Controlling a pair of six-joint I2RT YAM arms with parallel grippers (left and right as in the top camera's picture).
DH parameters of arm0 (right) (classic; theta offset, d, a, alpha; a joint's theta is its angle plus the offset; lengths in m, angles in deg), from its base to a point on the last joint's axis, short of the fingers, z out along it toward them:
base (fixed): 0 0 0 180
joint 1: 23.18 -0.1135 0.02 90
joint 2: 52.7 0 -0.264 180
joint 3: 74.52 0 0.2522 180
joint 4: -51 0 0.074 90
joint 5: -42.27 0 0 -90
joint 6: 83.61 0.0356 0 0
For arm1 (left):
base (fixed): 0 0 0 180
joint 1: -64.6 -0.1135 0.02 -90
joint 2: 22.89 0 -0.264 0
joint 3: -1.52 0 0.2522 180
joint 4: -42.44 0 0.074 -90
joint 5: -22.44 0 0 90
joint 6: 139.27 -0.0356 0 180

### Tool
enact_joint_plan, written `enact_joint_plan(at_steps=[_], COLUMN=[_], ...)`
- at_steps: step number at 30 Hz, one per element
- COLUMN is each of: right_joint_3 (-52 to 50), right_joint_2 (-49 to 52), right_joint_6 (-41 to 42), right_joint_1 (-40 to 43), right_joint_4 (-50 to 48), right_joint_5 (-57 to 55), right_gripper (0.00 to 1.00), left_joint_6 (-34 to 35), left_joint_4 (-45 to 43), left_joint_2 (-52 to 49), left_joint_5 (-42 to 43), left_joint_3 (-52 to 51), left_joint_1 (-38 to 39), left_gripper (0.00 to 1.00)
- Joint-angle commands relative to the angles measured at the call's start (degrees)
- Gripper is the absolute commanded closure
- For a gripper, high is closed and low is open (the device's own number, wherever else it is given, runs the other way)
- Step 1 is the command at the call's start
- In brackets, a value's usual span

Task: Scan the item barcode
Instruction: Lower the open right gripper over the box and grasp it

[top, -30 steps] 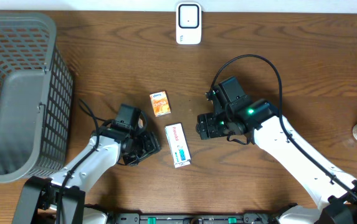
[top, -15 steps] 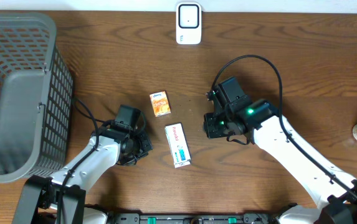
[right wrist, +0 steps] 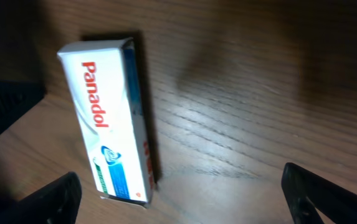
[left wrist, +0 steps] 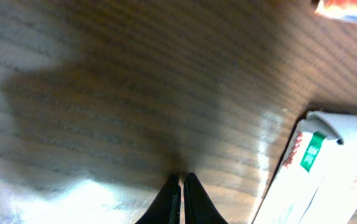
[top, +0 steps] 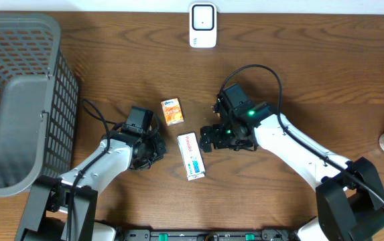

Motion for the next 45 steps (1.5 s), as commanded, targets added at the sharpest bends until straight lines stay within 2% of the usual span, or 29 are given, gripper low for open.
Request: enact_joint_plan(at_steps=[1,2,3,8,11,14,22,27,38,45], right_joint_3=[2.1,2.4,2.5,2.5,2.5,2.6,2.6,2.6,2.8,6.3], right_joint_2=[-0.4,-0.4,-0.3,1.9,3.9,6.2,8.2,8.2,10.6,17.4], right_joint_6=[-0.1,0.0,0.3,1.4,1.6,2.6,4.5,6.2,9.3,9.4], right_joint_1=[-2.0,-2.5,-2.9,-4.6,-6.3,-7.8,-8.8,-10.6,-11.2,-12.9], right_joint_4=[-0.6,-0.9,-1.1,-1.3,-2.6,-4.9,-5.3,-5.1,-9.9,-8.4], right_joint_5=[-2.3,-2.4,-2.4,-2.4,-2.4,-2.6,-2.9,-7.7,-8.2,-7.6], right_gripper=[0.01,0.01,0.01,0.01,0.01,0.01,0.01,0.01,0.01,0.01], left_joint_6=[0.5,0.5,0.5,0.5,0.5,0.5,-1.7,-1.7,-1.6,-1.6], left_joint_4=[1.3,1.4,1.4,2.1,3.9,6.5,9.4,9.3,9.1,9.1], left_joint_2=[-6.0,-6.0,-6.0,-6.0,-6.0,-6.0,-6.0,-6.0,-6.0,-6.0], left_joint_5=[-7.9,-7.9,-7.9,-8.3,-9.4,-12.5,-12.6,-12.6,-12.6,-12.6], left_joint_3=[-4.6,-4.6,-4.6,-4.6,-4.6,-4.6,-4.6,-4.6,-4.6,-4.6], left_joint_1=[-0.4,-0.8,-1.3,-5.6,-9.6,-13.9,-20.4,-20.4,-20.4,-20.4], left_gripper=[0.92,0.85,0.83,0.46,0.35,0.28,0.26,0.2,0.19,0.18])
